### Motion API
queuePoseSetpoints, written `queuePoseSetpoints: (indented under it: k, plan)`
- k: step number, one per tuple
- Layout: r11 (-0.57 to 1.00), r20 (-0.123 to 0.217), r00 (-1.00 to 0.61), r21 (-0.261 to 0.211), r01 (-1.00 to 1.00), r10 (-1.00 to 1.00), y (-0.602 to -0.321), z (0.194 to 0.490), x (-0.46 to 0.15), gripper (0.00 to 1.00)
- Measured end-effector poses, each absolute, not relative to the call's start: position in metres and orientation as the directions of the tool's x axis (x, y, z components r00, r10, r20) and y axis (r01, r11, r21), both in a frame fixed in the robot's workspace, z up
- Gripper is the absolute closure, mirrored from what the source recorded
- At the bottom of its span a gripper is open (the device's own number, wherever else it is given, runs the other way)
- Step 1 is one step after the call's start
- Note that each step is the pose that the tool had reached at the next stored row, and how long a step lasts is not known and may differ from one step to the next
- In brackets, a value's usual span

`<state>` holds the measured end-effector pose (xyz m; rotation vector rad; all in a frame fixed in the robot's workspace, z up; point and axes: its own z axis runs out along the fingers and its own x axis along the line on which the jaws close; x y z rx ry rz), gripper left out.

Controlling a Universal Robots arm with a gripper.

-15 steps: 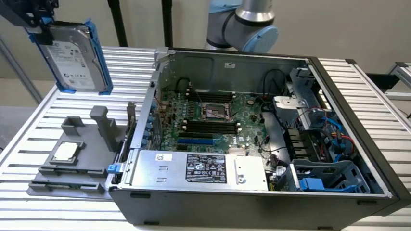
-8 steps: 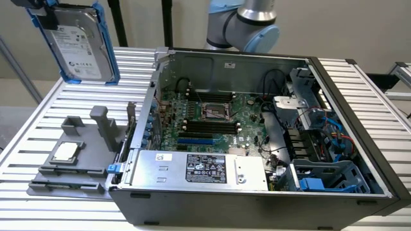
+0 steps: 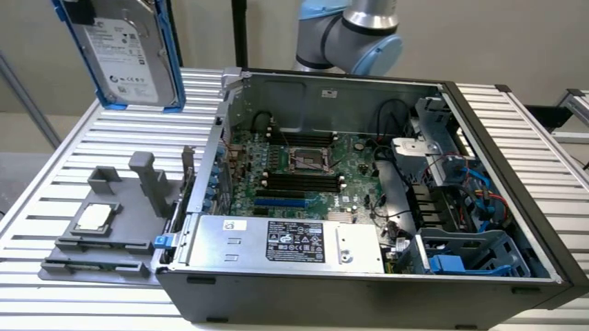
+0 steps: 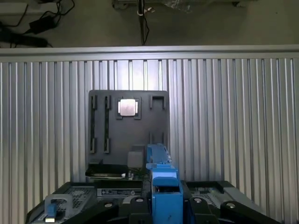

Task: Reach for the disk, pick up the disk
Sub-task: 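Pick up the disk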

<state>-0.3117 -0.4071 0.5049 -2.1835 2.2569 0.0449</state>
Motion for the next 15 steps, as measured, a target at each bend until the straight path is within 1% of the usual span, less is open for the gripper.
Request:
queuePoseSetpoints:
  k: [7, 15]
  plan:
    - [0.033, -0.021, -0.033, 0.022, -0.999, -0.999, -0.416, 0.515, -0.284, 0.67]
    - [0.033, -0.021, -0.033, 0.023, -0.999, -0.999, -0.432, 0.516, -0.252, 0.67]
